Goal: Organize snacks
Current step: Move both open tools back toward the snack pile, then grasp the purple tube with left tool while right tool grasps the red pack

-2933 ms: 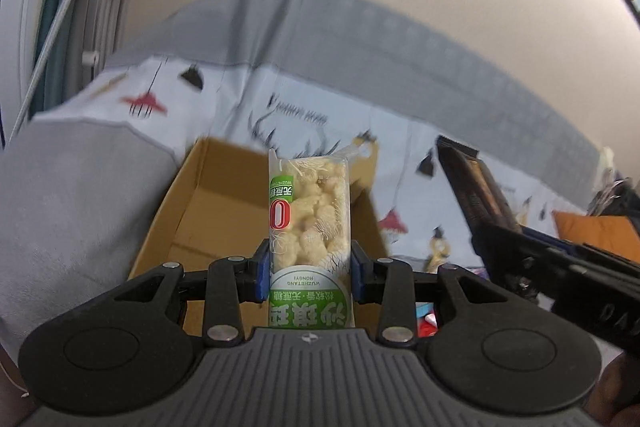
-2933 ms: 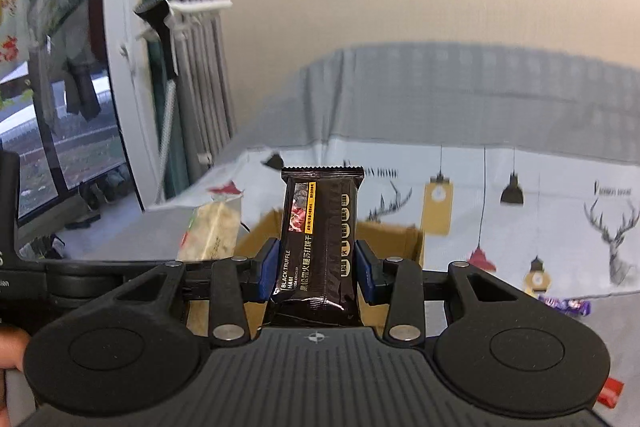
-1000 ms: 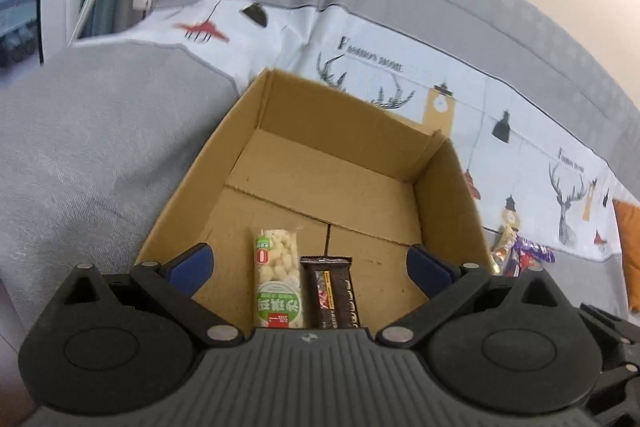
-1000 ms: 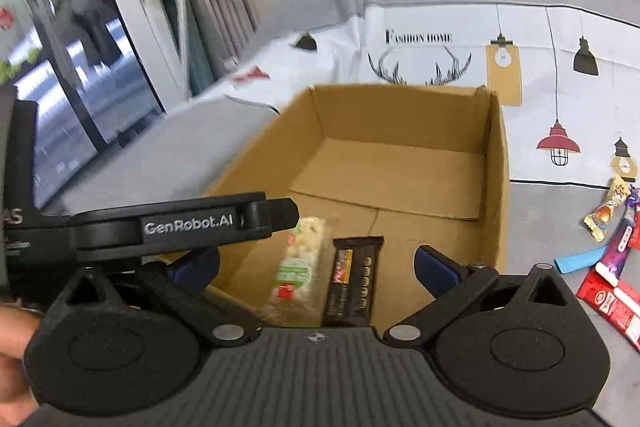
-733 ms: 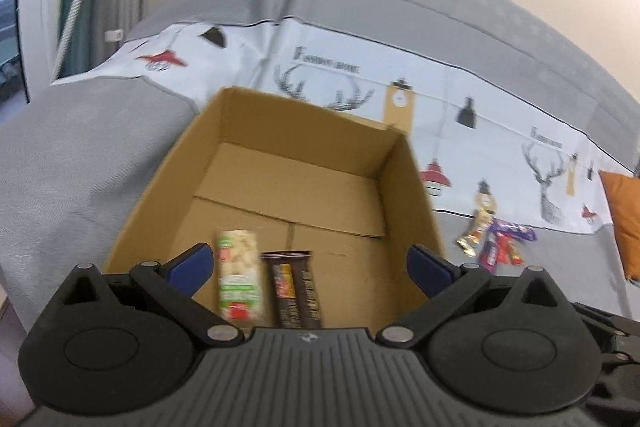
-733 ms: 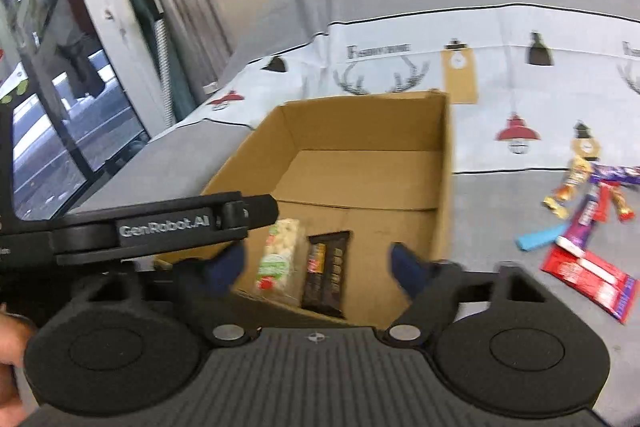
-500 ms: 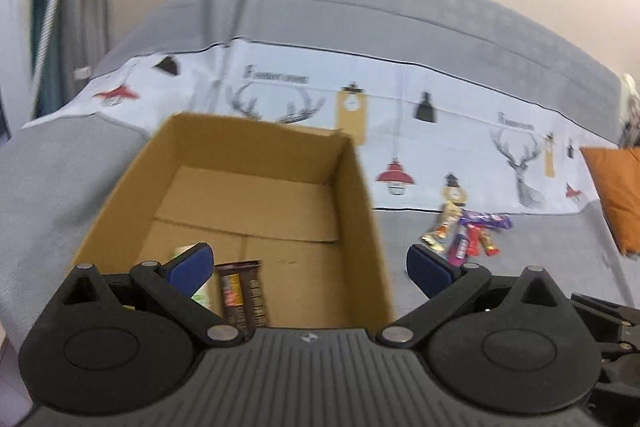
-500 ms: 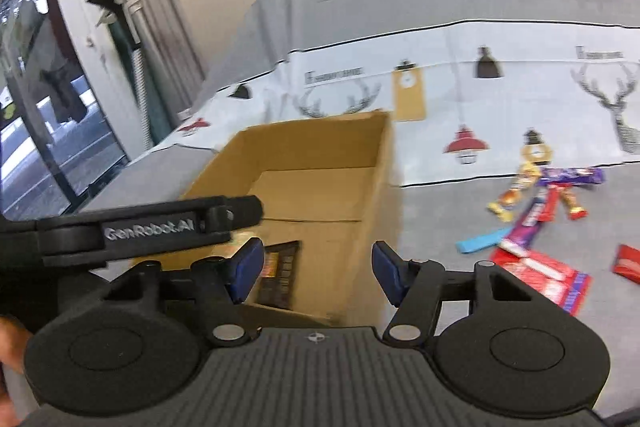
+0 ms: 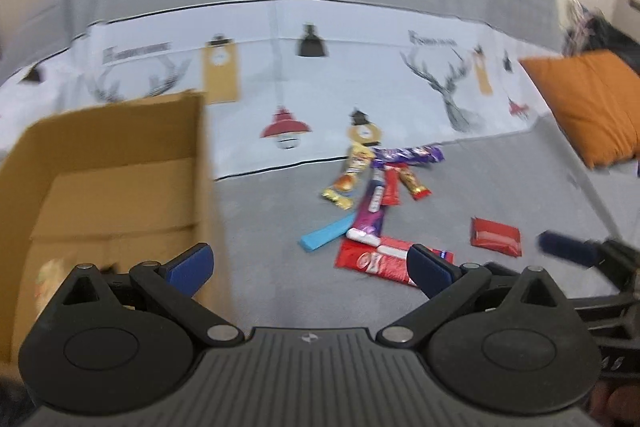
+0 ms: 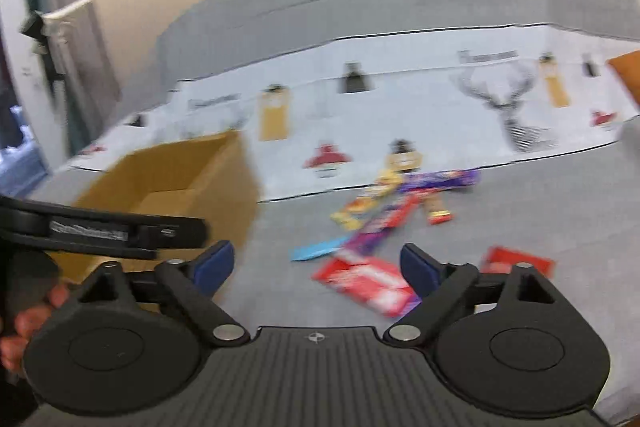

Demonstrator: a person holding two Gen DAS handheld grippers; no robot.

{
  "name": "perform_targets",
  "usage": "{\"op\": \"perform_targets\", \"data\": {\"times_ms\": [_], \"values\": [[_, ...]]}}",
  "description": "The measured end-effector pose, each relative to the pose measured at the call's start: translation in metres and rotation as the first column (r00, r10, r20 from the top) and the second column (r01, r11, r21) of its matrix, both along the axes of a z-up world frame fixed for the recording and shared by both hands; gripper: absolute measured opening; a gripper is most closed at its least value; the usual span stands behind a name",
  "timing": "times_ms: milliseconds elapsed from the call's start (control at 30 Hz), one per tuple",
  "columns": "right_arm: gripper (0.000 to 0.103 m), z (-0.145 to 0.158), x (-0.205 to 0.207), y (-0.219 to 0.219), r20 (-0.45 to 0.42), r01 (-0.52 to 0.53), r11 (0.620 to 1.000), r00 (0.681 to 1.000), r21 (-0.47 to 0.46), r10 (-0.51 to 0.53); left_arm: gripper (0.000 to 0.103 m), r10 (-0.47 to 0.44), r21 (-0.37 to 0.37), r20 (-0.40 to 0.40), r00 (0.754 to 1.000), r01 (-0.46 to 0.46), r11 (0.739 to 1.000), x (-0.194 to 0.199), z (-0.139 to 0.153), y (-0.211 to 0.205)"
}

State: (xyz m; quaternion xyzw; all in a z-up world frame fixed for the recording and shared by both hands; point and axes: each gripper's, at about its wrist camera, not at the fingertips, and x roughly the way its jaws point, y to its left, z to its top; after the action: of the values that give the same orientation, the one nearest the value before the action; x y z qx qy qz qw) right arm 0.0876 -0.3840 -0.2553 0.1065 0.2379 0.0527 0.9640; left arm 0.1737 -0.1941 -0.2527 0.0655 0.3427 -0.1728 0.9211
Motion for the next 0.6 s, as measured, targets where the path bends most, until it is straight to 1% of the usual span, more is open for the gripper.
{"op": "perform_targets", "data": {"times_ms": [100,167,233,300,367,433,500,533,600], "values": [[0.099,-0.018,0.008,-0.032,-0.007,0.069,0.997,0.998,-0.025,-0.069,0.103,-0.048,0.041,0.006,0.999,0.047,0.998,0.029,-0.018,-0.03],[0.099,-0.028,0.016,-0.051,-0.017,0.102,0.994,0.995,-0.032,-0.103,0.103,-0.052,0.064,-0.018,0.998,0.054,0.997,0.052,-0.033,-0.046],[0.102,-0.037,0.025,-0.068,-0.021,0.134,0.99,0.991,-0.04,-0.135,0.103,-0.072,0.067,-0.043,0.996,0.075,0.995,0.071,-0.047,-0.059],[0.102,-0.049,0.037,-0.086,-0.046,0.17,0.985,0.984,-0.028,-0.171,0.103,-0.094,0.082,-0.065,0.993,0.1,0.992,0.09,-0.063,-0.074],[0.102,-0.064,0.05,-0.101,-0.089,0.207,0.978,0.974,-0.028,-0.209,0.103,-0.11,0.12,-0.058,0.992,0.116,0.986,0.105,-0.078,-0.089],[0.102,-0.079,0.067,-0.114,-0.152,0.245,0.969,0.957,-0.041,-0.248,0.103,-0.129,0.164,-0.042,0.991,0.134,0.977,0.115,-0.09,-0.1],[0.102,-0.088,0.08,-0.121,-0.176,0.271,0.961,0.945,-0.045,-0.275,0.103,-0.158,0.205,-0.035,0.987,0.162,0.965,0.124,-0.102,-0.112],[0.102,-0.092,0.083,-0.124,-0.182,0.29,0.956,0.939,-0.032,-0.291,0.103,-0.173,0.225,-0.03,0.984,0.175,0.959,0.129,-0.109,-0.117],[0.102,-0.104,0.087,-0.13,-0.214,0.339,0.94,0.921,0.027,-0.326,0.103,-0.178,0.25,-0.029,0.984,0.18,0.951,0.138,-0.121,-0.125]]}}
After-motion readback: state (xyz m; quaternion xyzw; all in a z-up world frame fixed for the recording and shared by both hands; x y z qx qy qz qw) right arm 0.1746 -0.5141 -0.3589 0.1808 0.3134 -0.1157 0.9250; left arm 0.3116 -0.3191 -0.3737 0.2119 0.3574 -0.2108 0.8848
